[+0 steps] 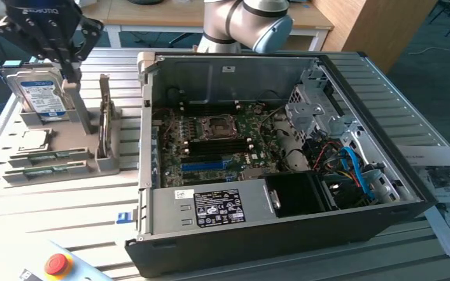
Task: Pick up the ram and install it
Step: 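Reach for the ram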
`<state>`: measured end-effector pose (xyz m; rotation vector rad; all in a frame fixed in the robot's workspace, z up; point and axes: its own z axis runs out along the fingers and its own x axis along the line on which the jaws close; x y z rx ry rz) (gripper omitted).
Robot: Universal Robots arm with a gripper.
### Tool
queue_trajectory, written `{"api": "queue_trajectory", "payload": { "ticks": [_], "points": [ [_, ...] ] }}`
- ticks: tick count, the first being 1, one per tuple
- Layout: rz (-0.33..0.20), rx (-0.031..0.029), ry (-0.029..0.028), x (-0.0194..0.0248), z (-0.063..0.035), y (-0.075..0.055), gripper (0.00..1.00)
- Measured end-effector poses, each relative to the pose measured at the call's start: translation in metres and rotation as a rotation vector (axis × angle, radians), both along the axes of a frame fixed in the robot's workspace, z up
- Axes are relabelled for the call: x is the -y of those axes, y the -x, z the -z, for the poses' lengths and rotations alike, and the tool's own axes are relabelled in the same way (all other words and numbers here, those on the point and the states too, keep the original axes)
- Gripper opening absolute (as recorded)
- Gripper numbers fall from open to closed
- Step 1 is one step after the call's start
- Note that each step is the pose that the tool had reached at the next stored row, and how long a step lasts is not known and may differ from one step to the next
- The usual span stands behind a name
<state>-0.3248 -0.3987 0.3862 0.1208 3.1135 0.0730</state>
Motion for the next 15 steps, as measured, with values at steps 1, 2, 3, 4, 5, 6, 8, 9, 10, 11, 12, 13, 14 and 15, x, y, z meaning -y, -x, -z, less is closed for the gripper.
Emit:
{"api": "queue_trajectory", "payload": {
  "ticks": [1, 2, 3, 4, 5, 6, 8, 9, 10, 11, 12, 13, 14, 15],
  "points": [
    [0.0, -0.0001, 0.0001, 0.0, 0.0001, 0.004, 0.1],
    [0.0, -0.0001, 0.0001, 0.0, 0.0002, 0.008, 0.1],
    [0.0, -0.0002, 0.0001, 0.0, 0.0004, 0.011, 0.1],
    [0.0, -0.0001, 0.0, 0.0, 0.0006, 0.016, 0.1],
    [0.0, 0.0, 0.0, 0.0, 0.0008, 0.019, 0.1],
    [0.0, -0.0001, 0.0001, 0.0, 0.0009, 0.023, 0.1],
    [0.0, -0.0002, 0.0001, 0.0, 0.0011, 0.031, 0.1],
    [0.0, -0.0002, 0.0001, 0.0, 0.0013, 0.035, 0.1],
    [0.001, -0.0001, 0.0, 0.0, 0.0015, 0.039, 0.1],
    [0.001, -0.0002, 0.0, 0.0, 0.0016, 0.043, 0.1],
    [0.0, -0.0003, 0.0001, 0.0, 0.0017, 0.047, 0.1],
    [0.0, -0.0003, 0.0001, 0.0, 0.0018, 0.051, 0.1],
    [0.0, -0.0003, 0.0001, 0.0, 0.002, 0.054, 0.1],
    [0.001, -0.0003, 0.0, 0.0, 0.0021, 0.058, 0.1]
  ]
}}
